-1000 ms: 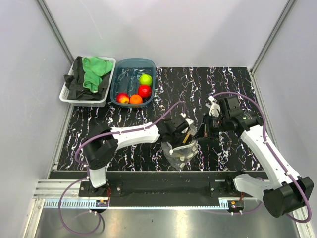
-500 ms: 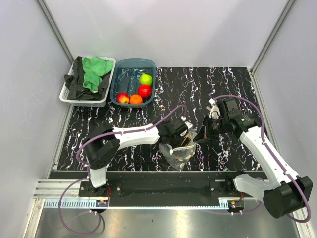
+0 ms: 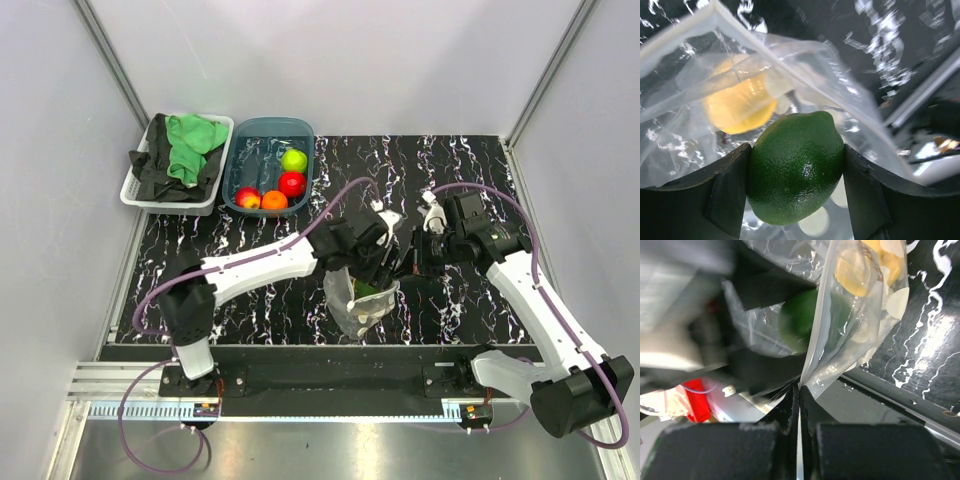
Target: Open the zip-top bag and remove the fake food
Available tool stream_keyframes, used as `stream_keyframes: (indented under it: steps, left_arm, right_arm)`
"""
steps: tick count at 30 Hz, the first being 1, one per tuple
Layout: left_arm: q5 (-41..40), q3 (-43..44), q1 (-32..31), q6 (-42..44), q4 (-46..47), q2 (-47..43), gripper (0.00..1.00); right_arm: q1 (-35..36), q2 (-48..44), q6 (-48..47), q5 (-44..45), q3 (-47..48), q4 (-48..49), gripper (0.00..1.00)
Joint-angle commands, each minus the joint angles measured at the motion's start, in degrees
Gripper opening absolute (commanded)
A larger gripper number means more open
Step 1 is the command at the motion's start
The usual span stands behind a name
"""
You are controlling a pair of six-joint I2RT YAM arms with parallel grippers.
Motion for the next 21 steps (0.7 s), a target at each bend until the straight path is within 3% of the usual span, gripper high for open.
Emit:
stream_keyframes:
  steps: [1, 13, 17, 21]
  left_arm:
    - [0.7, 2.8, 0.3, -7.1, -1.8, -6.4, 0.00]
    - [2.5, -4.8, 1.1, -9.4, 2.0, -24.7, 0.00]
    - [3.7, -11.0, 5.1, -12.3, 9.4, -31.8, 0.04]
    - [6.5, -14.8, 14.4, -14.2, 18.0, -35.2, 0.01]
  right_arm:
    - [-0.3, 0.3, -3.4, 3.2, 3.7, -2.8, 0.00]
    - [-0.3, -1.1, -3.7, 11.2, 1.9, -4.2, 0.00]
    - [-0.3, -1.4, -3.7, 8.9, 0.6, -3.4, 0.00]
    - [-0.4, -3.3, -2.6, 7.6, -0.2, -2.7, 0.00]
